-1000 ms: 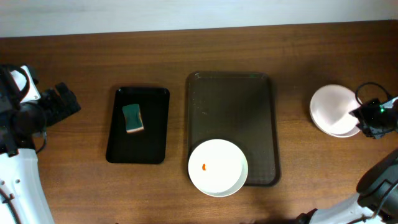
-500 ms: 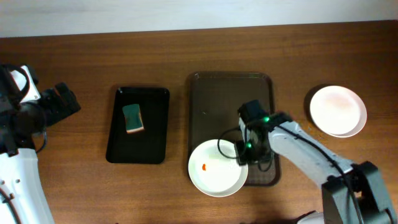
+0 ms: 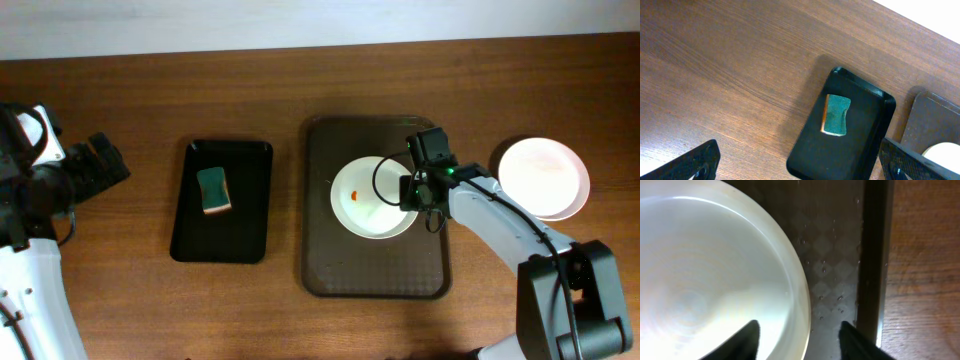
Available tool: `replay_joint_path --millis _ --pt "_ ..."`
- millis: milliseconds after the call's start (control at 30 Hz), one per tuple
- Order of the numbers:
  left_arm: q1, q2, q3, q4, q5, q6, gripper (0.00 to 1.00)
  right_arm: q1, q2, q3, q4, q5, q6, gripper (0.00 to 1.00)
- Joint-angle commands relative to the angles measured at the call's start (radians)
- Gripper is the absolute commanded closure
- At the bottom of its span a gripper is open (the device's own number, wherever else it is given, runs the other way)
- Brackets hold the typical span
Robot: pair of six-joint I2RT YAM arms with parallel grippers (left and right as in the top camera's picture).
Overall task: Clean dirty plates on tray and stack at the side
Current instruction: 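Grasp the last plate with the right gripper and pull it to tray center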
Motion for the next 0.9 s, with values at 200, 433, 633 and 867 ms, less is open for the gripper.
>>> replay_joint_path --millis 200,433,633,867 --pt "0.002 -0.006 0.0 0.001 0.008 0.009 0.0 -0.058 -0.061 0.181 -0.132 -0.209 -0.066 0.41" --pt "-0.215 0.12 -0.087 0.018 0.155 0.027 0.07 -0.058 -0.061 0.181 -0.155 -0.21 -0.065 0.4" --pt "-0.436 0.53 -0.208 0.274 -0.174 -0.13 0.5 -0.058 -0.061 0.181 -0.163 -0.21 -0.062 0.4" --pt "-0.445 0.81 -0.208 0.379 -0.149 -0.113 1.0 -0.058 -0.061 0.181 -0.166 -0.21 -0.062 0.4"
